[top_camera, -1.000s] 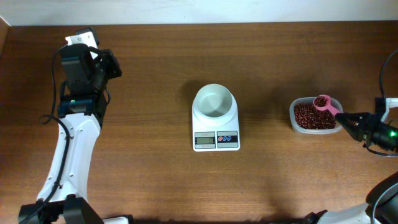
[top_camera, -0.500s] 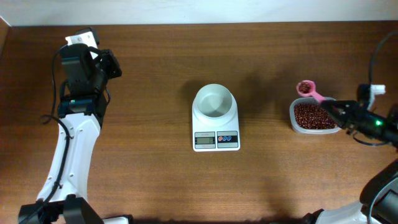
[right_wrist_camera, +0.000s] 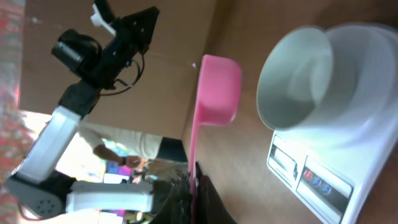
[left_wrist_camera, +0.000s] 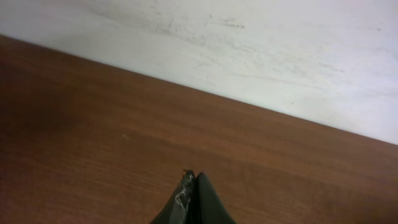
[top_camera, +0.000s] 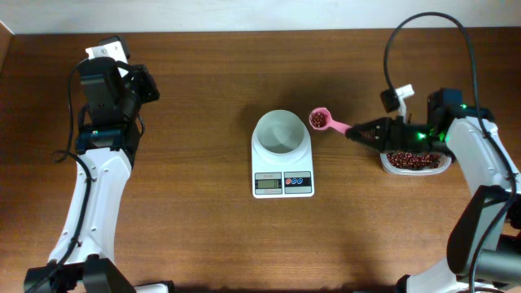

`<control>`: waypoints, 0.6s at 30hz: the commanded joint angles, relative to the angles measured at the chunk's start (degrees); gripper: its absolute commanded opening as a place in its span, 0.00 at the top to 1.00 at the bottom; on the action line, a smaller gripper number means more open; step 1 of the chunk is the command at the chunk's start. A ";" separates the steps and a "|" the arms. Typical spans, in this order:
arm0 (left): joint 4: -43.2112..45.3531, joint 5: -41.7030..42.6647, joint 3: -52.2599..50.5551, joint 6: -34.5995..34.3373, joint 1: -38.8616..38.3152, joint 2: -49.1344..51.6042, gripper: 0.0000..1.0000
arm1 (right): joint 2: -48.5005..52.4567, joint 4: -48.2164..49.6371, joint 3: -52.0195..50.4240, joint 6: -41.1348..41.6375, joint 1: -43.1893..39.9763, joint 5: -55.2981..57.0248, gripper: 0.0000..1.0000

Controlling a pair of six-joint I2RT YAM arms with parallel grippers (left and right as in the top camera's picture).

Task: Scoop item into bowl and weigh 50g on scale
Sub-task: 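Lift the filled scoop and carry it over the white bowl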

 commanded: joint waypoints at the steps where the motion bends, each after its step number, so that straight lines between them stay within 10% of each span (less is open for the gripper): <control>1: 0.28 0.63 0.57 0.37 0.04 0.20 0.96 | 0.28 8.26 1.05 12.63 3.32 -0.94 0.96; 6: 0.28 0.63 0.57 0.37 0.04 0.20 0.96 | 0.28 26.29 1.05 28.63 10.21 8.31 0.96; 18: 0.26 0.61 0.57 0.37 0.04 0.24 0.95 | 0.28 27.56 1.07 29.18 15.91 23.28 0.96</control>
